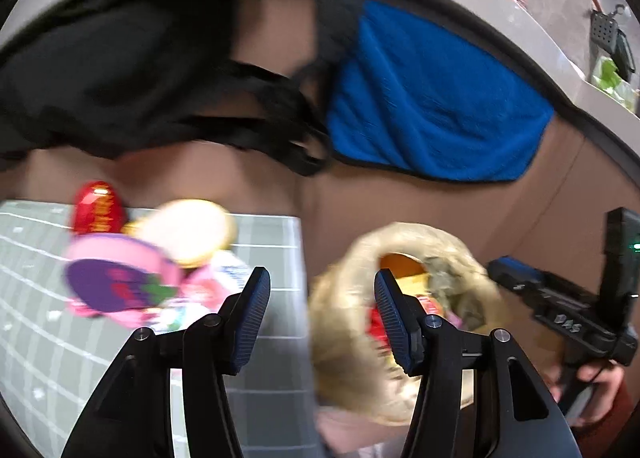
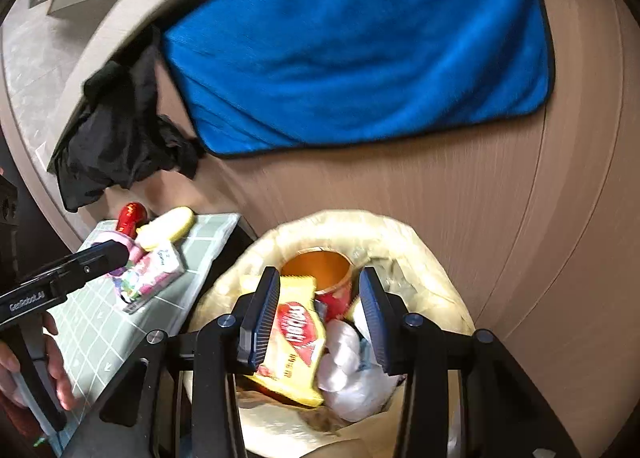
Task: Collect trash
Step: 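Carry the snack bag and tissue over the bin and open both tools, then grasp the purple-pink sponge on the table with the right tool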
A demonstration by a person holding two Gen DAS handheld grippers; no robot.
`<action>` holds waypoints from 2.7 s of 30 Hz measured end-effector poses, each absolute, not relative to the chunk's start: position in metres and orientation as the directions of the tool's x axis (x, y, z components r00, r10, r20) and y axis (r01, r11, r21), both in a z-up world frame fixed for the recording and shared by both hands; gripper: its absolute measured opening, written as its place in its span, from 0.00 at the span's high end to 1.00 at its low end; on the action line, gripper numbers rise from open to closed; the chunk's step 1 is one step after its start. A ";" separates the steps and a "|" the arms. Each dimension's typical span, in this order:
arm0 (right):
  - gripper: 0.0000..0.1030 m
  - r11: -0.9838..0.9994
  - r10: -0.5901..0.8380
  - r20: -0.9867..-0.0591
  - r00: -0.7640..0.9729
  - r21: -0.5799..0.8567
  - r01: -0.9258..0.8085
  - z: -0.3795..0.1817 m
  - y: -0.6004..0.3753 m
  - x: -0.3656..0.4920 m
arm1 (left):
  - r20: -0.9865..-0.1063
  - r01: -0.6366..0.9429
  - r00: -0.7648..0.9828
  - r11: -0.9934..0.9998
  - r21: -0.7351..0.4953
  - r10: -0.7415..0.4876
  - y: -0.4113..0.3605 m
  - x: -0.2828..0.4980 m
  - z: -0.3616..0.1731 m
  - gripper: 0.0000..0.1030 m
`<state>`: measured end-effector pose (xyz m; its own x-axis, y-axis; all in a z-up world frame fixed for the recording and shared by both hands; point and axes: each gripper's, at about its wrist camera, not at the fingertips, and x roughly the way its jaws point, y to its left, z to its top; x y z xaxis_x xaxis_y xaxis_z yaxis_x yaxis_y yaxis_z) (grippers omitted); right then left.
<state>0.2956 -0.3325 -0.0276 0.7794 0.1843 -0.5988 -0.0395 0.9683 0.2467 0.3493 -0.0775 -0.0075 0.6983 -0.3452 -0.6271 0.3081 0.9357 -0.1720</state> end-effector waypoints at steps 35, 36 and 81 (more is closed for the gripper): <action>0.62 0.927 0.361 -0.605 0.709 0.146 -0.347 -0.001 -0.075 0.317 | -0.583 0.119 0.770 0.956 -0.270 -0.260 0.158 0.288 -0.007 0.46; 0.62 0.927 0.360 -0.613 0.704 0.149 -0.345 -0.004 -0.076 0.319 | -0.585 0.122 0.768 0.956 -0.267 -0.261 0.156 0.289 -0.009 0.46; 0.61 0.871 0.406 -0.707 0.580 0.107 -0.479 -0.038 -0.020 0.372 | -0.644 -0.010 0.731 0.939 -0.343 -0.227 0.221 0.286 -0.047 0.46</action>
<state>0.3725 -0.0203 -0.0379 0.5797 0.4057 -0.7066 -0.4789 0.8713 0.1073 0.2860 0.2211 -0.0468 0.7309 -0.2275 -0.6435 -0.0097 0.9393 -0.3430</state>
